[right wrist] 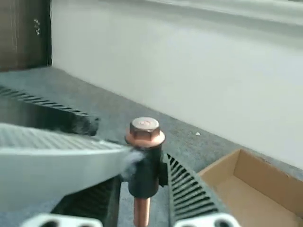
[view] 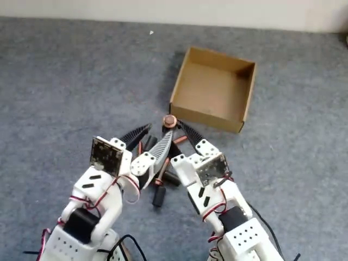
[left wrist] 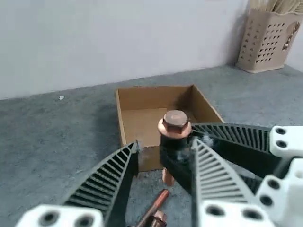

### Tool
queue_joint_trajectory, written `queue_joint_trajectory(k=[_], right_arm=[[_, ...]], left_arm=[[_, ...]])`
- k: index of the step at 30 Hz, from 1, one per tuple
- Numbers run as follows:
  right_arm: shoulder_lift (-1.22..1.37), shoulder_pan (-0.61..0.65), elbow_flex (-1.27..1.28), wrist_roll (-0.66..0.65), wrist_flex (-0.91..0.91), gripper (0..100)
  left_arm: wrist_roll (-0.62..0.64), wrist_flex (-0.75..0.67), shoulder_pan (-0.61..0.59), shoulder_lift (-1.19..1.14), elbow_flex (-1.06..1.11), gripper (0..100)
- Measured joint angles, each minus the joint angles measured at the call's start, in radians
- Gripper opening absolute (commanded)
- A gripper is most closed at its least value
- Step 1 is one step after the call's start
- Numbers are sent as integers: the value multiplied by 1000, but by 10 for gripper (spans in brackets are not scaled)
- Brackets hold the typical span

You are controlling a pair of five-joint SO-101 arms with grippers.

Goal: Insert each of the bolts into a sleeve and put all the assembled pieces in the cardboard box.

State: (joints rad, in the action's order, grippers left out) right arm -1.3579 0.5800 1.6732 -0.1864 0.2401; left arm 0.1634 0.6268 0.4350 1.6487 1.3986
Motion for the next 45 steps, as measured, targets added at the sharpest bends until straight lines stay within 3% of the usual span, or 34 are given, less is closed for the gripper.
queue_joint_trajectory(k=[5, 14, 20, 25, 29, 37, 45], right_arm=[[0, -9, 0, 9, 2, 5], [-2, -63, 0, 12, -12, 5], [-2, -92, 0, 12, -199, 5], [-2, -124, 0, 12, -245, 5], [-2, -193, -21, 12, -397, 5], [5, -239, -307, 80, -798, 5], [345, -244, -698, 84, -861, 5]], left_arm=[[6, 97, -20, -2, -64, 217], [8, 104, -227, -12, -77, 190], [8, 104, -370, -12, -55, 4], [-71, 104, -442, -12, 35, 5], [-89, 104, -493, -12, 133, 5], [-95, 104, -516, -12, 273, 5], [-95, 104, -516, -12, 276, 5]])
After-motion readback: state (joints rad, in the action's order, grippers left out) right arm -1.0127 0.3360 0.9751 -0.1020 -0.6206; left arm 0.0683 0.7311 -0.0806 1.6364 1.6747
